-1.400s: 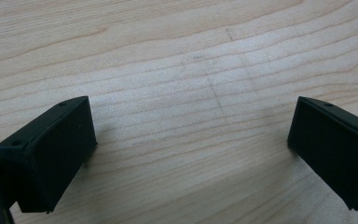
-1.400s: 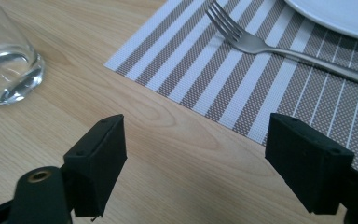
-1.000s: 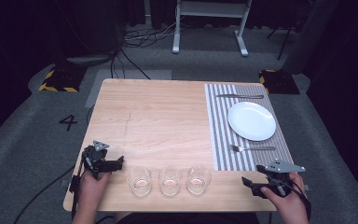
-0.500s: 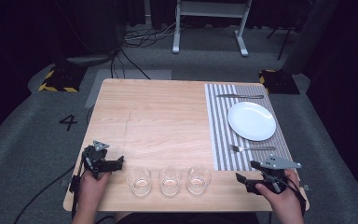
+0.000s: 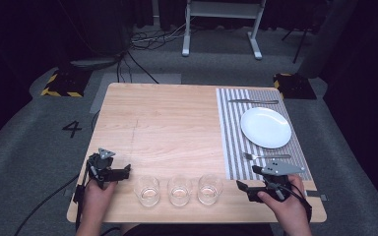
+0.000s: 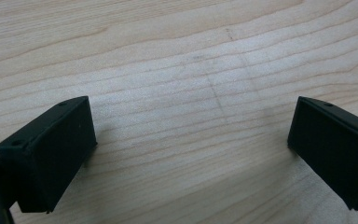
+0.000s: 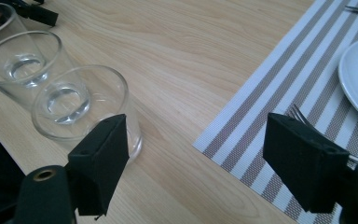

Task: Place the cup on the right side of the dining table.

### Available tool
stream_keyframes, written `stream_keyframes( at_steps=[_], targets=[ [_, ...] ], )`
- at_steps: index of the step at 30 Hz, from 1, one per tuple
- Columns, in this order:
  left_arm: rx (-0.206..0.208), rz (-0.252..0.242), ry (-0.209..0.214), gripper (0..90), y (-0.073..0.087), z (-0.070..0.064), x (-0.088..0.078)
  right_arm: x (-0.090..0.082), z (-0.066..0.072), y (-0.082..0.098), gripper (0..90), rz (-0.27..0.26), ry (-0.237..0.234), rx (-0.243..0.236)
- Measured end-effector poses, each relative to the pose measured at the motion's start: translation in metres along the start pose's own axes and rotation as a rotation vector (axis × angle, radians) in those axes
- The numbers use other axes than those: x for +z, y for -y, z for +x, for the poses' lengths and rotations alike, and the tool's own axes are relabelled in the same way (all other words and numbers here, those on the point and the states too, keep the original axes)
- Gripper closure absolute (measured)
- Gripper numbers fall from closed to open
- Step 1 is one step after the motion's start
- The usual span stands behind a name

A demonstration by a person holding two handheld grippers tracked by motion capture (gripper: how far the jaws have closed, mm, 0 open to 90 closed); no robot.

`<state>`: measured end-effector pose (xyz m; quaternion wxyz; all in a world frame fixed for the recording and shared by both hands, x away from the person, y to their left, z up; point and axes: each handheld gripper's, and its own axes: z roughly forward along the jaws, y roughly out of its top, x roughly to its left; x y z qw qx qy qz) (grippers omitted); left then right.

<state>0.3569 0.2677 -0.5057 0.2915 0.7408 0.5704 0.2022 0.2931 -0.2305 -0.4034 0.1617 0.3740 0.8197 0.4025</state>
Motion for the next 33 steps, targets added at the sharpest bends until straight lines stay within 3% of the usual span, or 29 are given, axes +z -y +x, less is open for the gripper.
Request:
stream_keyframes(
  at_steps=[16,19,24,29,33],
  targets=[
    [0.000,0.000,0.000,1.0,0.000,0.000,0.000,0.020,0.033,-0.019,21.4,-0.005,-0.080,-0.067],
    [0.000,0.000,0.000,1.0,0.000,0.000,0.000,0.025,0.039,-0.019,21.0,-0.009,-0.097,-0.067],
    [0.000,0.000,0.000,1.1,0.000,0.000,0.000,0.034,0.047,-0.017,18.5,-0.028,-0.131,-0.026],
    [0.000,0.000,0.000,1.1,0.000,0.000,0.000,0.044,0.054,-0.015,16.7,-0.019,-0.154,-0.031],
    [0.000,0.000,0.000,1.0,0.000,0.000,0.000,0.051,0.060,-0.012,15.9,-0.034,-0.147,-0.015]
  ],
)
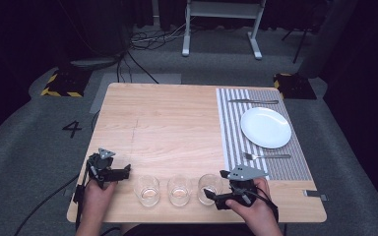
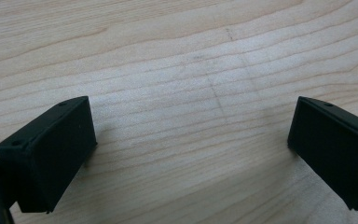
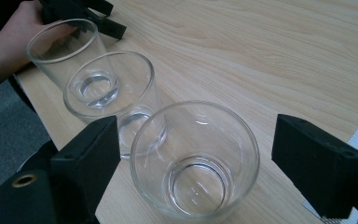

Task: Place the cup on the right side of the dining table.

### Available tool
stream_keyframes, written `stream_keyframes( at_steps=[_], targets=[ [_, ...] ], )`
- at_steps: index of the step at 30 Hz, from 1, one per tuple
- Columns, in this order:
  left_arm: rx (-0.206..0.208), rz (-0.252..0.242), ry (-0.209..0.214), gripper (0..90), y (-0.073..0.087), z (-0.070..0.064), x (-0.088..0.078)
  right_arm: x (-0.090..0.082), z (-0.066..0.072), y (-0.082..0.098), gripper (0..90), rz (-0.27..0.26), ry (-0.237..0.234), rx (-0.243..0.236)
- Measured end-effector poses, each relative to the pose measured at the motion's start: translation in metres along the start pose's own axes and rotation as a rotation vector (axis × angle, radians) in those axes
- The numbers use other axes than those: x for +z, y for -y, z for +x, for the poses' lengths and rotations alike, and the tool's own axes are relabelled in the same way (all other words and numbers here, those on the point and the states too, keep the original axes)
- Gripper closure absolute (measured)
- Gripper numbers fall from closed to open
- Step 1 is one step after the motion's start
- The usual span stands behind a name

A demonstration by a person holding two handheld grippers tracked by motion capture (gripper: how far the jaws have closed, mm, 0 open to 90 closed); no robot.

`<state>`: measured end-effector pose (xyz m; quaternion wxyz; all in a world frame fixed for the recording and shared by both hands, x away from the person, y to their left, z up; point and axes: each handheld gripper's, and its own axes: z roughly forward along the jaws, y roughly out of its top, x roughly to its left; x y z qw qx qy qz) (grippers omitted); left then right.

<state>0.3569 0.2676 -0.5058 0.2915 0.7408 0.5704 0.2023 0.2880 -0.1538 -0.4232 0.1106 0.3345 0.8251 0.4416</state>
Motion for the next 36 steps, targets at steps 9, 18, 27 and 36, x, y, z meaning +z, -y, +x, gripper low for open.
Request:
stream_keyframes(
  at_steps=[9,18,27,36],
  targets=[
    [0.000,0.000,0.000,1.1,0.000,0.000,0.000,0.019,0.005,0.009,15.6,0.030,0.026,-0.012],
    [0.000,0.000,0.000,1.0,0.000,0.000,0.000,0.037,0.005,0.016,16.1,0.076,0.043,-0.035],
    [0.000,0.000,0.000,1.0,0.000,0.000,0.000,0.052,0.006,0.018,18.3,0.127,0.065,-0.073],
    [0.000,0.000,0.000,1.0,0.000,0.000,0.000,0.053,0.008,0.019,19.0,0.118,0.087,-0.056]
  ],
)
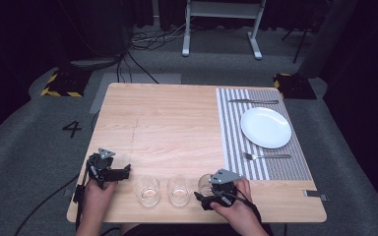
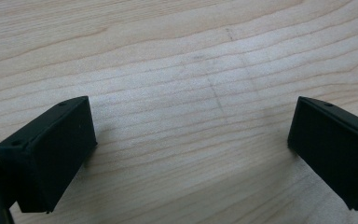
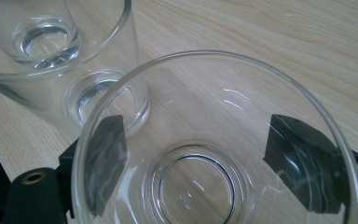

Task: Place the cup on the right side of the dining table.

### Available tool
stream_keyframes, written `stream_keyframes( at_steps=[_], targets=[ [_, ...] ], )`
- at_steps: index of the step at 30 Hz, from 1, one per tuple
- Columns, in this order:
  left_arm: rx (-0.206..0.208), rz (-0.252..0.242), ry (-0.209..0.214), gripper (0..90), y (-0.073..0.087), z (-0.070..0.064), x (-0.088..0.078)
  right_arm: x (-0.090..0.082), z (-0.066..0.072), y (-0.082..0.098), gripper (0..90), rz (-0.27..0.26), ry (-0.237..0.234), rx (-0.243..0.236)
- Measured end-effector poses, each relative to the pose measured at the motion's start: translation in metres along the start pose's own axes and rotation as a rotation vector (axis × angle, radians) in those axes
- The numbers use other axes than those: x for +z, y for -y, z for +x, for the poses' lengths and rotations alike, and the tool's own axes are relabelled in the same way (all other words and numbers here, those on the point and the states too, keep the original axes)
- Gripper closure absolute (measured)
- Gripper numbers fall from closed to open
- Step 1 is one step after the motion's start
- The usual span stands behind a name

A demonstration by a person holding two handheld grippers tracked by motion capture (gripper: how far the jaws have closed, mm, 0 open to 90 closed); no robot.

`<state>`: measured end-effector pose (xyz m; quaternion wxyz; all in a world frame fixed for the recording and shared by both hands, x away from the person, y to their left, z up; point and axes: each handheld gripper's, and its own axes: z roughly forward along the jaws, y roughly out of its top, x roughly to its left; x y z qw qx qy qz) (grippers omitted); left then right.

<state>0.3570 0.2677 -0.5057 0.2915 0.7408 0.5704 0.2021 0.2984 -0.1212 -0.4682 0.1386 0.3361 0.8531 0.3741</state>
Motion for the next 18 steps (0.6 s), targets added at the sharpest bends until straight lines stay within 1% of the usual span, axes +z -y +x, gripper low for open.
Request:
stream_keyframes(
  at_steps=[5,8,13,18],
  targets=[
    [0.000,0.000,0.000,1.0,0.000,0.000,0.000,0.000,0.000,-0.001,19.1,0.008,0.002,0.001],
    [0.000,0.000,0.000,1.0,0.000,0.000,0.000,-0.001,0.000,-0.003,19.1,0.004,0.020,-0.004],
    [0.000,0.000,0.000,1.0,0.000,0.000,0.000,-0.006,-0.001,-0.010,19.1,-0.002,0.024,-0.003],
    [0.000,0.000,0.000,1.0,0.000,0.000,0.000,-0.011,-0.003,-0.020,19.1,-0.013,0.040,-0.002]
  ],
)
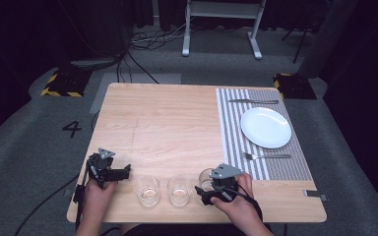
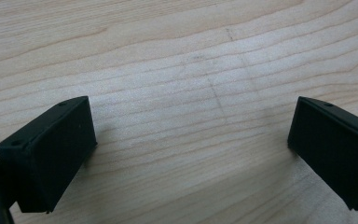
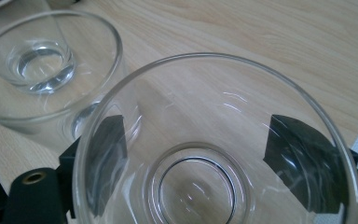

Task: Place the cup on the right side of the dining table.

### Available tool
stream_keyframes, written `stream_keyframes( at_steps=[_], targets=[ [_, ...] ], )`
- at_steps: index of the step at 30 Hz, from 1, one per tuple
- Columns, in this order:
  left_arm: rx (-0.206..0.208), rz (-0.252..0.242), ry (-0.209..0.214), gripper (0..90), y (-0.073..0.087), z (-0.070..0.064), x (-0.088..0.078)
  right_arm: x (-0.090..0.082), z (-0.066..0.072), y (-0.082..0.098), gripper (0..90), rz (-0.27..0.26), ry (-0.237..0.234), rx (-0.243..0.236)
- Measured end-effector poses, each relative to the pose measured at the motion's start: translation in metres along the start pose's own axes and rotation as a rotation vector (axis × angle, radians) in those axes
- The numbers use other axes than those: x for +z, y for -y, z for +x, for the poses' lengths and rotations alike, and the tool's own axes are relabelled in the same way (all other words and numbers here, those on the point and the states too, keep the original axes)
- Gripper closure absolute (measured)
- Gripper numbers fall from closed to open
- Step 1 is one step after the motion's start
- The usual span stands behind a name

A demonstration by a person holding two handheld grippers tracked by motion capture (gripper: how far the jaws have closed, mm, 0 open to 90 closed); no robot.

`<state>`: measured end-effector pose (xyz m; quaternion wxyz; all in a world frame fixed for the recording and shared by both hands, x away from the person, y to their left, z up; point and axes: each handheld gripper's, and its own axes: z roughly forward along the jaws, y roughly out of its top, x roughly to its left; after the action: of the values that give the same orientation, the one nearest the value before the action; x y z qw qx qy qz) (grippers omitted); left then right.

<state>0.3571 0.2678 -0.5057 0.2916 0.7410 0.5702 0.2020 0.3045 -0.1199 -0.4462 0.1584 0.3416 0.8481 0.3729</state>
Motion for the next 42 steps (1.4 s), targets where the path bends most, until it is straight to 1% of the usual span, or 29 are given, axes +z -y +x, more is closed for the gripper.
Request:
stream_keyframes(
  at_steps=[2,4,6,12,17,21,25,34,42],
  targets=[
    [0.000,0.000,0.000,1.0,0.000,0.000,0.000,-0.002,-0.002,-0.004,19.1,-0.002,0.004,0.004],
    [0.000,0.000,0.000,1.0,0.000,0.000,0.000,-0.003,-0.003,-0.009,19.1,0.002,0.018,0.008],
    [0.000,0.000,0.000,1.0,0.000,0.000,0.000,-0.004,-0.005,-0.014,19.1,0.007,0.030,0.002],
    [0.000,0.000,0.000,1.0,0.000,0.000,0.000,-0.006,-0.013,-0.025,19.1,0.015,0.026,0.025],
    [0.000,0.000,0.000,1.0,0.000,0.000,0.000,-0.005,-0.019,-0.030,19.1,0.022,0.036,0.034],
    [0.000,0.000,0.000,1.0,0.000,0.000,0.000,-0.005,-0.026,-0.034,19.0,0.023,0.039,0.053],
    [0.000,0.000,0.000,1.0,0.000,0.000,0.000,-0.007,-0.034,-0.041,19.1,0.012,0.051,0.065],
    [0.000,0.000,0.000,1.0,0.000,0.000,0.000,-0.014,-0.055,-0.064,19.1,-0.020,0.099,0.060],
    [0.000,0.000,0.000,1.0,0.000,0.000,0.000,-0.018,-0.073,-0.082,19.1,-0.039,0.130,0.081]
  ],
)
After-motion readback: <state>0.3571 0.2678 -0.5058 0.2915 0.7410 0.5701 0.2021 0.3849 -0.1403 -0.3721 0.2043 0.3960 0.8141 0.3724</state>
